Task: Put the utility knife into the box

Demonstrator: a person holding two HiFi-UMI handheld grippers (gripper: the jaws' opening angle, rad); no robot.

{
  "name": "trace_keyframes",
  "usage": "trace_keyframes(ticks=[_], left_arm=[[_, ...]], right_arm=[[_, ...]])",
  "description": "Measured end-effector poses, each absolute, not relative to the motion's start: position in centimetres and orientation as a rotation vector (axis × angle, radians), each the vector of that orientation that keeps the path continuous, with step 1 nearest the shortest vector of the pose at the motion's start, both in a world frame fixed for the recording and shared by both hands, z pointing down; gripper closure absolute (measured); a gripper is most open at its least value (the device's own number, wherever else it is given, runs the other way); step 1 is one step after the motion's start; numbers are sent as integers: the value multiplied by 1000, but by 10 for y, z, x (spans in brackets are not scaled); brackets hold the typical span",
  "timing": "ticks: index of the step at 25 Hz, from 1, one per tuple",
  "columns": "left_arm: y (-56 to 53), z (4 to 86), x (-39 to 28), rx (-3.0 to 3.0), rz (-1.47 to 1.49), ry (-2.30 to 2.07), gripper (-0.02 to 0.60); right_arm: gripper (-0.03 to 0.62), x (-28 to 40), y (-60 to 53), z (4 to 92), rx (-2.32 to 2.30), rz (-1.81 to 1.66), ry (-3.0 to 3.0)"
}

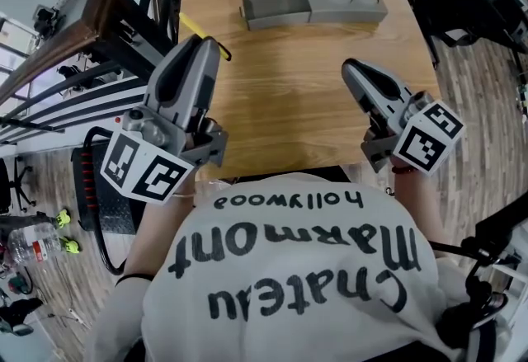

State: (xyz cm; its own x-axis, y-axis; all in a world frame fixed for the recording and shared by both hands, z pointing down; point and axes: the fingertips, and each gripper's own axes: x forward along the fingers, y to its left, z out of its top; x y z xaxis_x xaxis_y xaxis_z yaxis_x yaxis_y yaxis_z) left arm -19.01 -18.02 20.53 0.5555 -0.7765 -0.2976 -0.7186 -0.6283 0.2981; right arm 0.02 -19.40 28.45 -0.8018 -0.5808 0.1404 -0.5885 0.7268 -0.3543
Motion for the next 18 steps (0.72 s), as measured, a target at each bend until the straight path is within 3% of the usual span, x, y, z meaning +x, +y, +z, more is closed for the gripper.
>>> trace_keyframes(ticks=[18], left_arm=[[-227, 235, -152, 2542, -603, -1302, 531]], right_arm=[[568, 32, -237, 309, 899, 648, -2817]])
